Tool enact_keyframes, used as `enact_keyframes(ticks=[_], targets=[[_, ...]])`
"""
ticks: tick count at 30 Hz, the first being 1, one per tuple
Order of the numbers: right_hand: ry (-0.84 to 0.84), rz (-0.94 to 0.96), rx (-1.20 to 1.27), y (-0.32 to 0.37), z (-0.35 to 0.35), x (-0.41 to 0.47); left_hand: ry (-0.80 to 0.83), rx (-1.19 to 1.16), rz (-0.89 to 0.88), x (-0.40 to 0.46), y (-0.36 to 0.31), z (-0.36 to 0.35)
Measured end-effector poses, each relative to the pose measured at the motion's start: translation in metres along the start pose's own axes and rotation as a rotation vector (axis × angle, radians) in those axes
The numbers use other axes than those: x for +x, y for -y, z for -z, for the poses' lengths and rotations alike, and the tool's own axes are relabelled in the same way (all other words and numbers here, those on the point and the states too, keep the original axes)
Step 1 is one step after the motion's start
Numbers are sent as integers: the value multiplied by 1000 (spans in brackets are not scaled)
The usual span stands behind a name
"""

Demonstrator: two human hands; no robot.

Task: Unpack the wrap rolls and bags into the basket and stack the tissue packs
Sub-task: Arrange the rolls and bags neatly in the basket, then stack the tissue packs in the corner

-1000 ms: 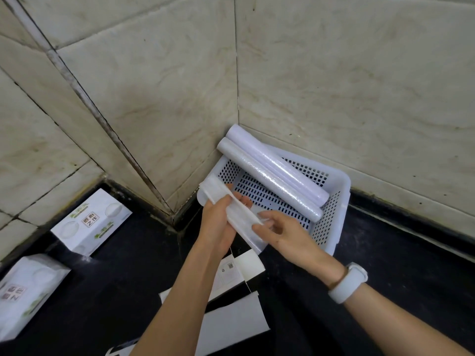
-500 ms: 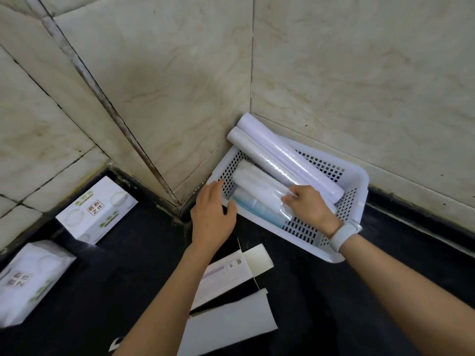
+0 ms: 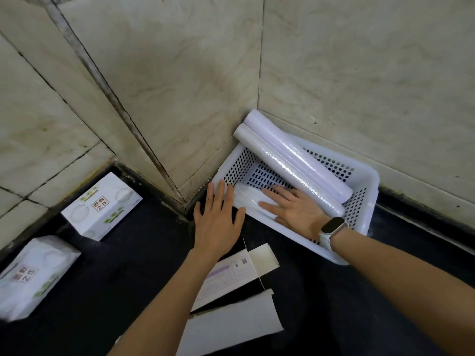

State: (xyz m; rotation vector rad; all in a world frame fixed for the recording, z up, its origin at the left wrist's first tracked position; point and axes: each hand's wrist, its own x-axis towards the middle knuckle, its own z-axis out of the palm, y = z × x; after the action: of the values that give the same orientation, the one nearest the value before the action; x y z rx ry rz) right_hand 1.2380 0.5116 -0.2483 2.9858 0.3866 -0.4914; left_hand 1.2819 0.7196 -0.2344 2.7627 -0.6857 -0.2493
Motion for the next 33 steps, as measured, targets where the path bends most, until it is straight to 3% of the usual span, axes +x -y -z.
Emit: enact_keyframes(ticks=[5,8,12,14,19,24,30,33], targets=[[-58,-21,167,4,13,-3,64,-28,-7,2,2,9],[-181,-61,329,16,32,-9,71,-105,2,0,4,22],[-534,-67,490,56,62,-20,-123,-323,66,-28,14,42],[-603,-38,544,89,70,-24,-211,-405,121,-55,29,48],[-395,129,632,182,64,-19,-285,-486,338,-138,89,48],[-224,207,553,262,55,19,-290,-395,561,-196,170,55],[147,102,282,319,49,89,-197,-179,701,-204,265,66],[276,40,220,327,40,110,-315,-279,734,-195,303,69]])
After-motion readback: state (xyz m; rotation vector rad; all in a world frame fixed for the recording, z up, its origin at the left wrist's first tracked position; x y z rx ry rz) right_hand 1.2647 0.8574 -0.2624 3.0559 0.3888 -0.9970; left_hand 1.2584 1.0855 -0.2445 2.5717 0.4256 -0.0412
